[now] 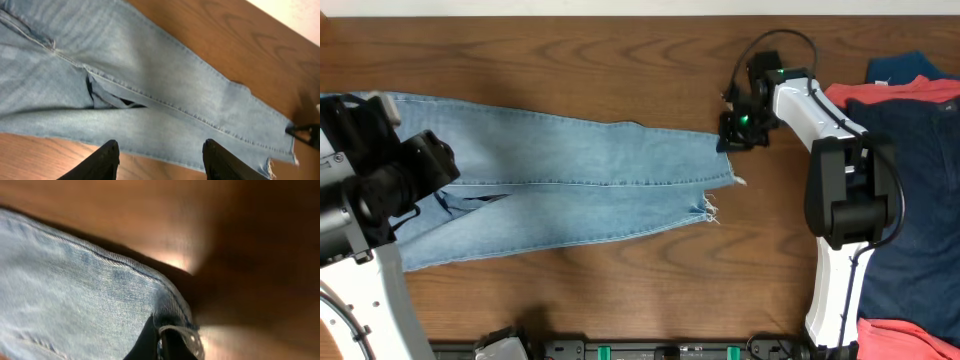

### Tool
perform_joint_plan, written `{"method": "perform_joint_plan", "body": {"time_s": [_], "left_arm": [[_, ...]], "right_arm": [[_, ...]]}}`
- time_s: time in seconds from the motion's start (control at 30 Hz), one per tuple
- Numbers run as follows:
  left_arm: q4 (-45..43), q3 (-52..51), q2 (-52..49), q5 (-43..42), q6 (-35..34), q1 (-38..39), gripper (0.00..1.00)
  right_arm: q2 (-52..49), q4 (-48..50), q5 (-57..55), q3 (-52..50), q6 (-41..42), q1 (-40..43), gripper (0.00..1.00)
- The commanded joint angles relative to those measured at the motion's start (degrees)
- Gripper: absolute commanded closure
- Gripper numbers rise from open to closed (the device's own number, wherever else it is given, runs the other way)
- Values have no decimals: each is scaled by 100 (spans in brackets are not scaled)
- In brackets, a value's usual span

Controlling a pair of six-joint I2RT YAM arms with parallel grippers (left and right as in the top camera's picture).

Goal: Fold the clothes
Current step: 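Grasp the jeans leg hems with the right gripper and pull right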

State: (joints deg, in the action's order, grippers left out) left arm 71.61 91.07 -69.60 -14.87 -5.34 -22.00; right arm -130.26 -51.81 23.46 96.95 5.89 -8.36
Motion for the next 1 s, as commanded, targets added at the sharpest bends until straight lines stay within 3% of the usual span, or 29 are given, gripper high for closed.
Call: {"method": "perform_joint_plan", "body": {"time_s": [0.0,0.1,0.13,0.17,0.2,0.23,0.33,0.47,0.6,0.73,0.97], "left_arm": [[44,24,2,-13,37,22,45],[39,24,0,-13,37,22,44],[39,24,0,-13,37,22,45],[39,24,0,-13,37,22,45],[42,24,0,-13,37,22,45],[42,24,0,-13,39,22,45],[85,24,0,-11,39,22,45],[168,24,0,-11,55,22,44],[188,24,0,-11,61,22,44],[186,24,0,-11,61,22,44],[188,24,0,-13,61,22,44]], "right_arm": [[-122,396,0,562,330,289,99],[-122,997,269,1196,435,544,99],[-122,1139,363,1357,435,614,89],[-122,1209,415,1499,435,675,55],[-122,1198,420,1613,435,723,31],[-122,1106,420,1720,435,772,23],[-122,389,444,1937,400,885,22],[-122,-1104,680,1969,-164,881,34],[-122,-2273,647,1668,-791,590,37],[-122,-2269,168,1080,-837,98,40],[-122,-920,-83,146,-503,-518,48]]}}
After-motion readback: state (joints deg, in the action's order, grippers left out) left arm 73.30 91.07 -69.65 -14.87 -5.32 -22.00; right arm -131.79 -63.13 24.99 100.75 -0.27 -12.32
